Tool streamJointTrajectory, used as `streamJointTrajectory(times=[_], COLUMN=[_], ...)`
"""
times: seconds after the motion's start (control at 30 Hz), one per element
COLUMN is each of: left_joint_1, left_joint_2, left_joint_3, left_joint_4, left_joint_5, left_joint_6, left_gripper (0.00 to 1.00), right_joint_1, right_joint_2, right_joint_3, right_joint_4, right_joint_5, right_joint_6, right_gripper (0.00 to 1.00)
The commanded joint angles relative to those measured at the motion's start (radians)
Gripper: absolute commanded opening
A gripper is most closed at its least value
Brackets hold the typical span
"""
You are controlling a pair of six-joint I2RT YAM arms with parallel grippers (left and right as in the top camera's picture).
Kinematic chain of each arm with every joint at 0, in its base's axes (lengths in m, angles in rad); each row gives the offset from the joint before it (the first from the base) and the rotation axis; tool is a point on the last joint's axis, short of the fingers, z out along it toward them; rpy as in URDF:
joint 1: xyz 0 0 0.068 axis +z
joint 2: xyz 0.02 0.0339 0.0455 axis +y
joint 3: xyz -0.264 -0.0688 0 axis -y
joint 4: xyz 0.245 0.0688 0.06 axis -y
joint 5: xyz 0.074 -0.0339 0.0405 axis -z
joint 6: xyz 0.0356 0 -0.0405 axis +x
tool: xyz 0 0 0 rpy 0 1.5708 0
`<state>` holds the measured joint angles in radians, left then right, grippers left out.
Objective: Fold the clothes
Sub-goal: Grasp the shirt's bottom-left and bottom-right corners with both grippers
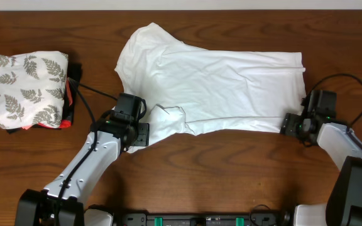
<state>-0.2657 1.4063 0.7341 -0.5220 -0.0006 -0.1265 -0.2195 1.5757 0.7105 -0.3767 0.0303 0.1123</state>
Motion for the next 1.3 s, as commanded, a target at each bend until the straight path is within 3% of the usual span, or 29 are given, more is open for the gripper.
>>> streamJointTrajectory(times=[0.0,0.43,0.67,0.97,1.03,1.2,1.27], left_joint_1=[-0.002,-0.002,-0.002,-0.002,-0.002,-0.002,-0.002], left_joint_2=[0.010,0.010,0.010,0.010,0.010,0.010,0.010], left_joint_3=[0.003,0.003,0.003,0.003,0.003,0.003,0.003], left_joint_4=[0.001,0.001,0.001,0.001,0.001,0.001,0.001], left_joint_5=[-0.011,-0.011,-0.011,-0.011,-0.011,-0.011,-0.011], left_joint_6=[0.013,0.013,0.013,0.013,0.013,0.013,0.013], left_gripper=[0.65,0.65,0.65,0.65,0.65,0.65,0.65], right_joint_1=[-0.026,-0.026,-0.026,-0.026,-0.026,-0.026,-0.026], right_joint_2=[0.002,-0.108,-0.097,-0.022,-0.010,-0.006,-0.006], right_joint_3=[0.014,0.047,0.047,0.047,0.047,0.047,0.047], right_joint_4=[0.004,0.034,0.028,0.056,0.071,0.070,0.062], right_joint_5=[0.022,-0.047,-0.061,-0.091,-0.091,-0.092,-0.098], right_joint_6=[-0.012,-0.013,-0.017,-0.016,-0.017,-0.016,-0.016], right_gripper=[0.80,0.86,0.82,0.69,0.62,0.02,0.01])
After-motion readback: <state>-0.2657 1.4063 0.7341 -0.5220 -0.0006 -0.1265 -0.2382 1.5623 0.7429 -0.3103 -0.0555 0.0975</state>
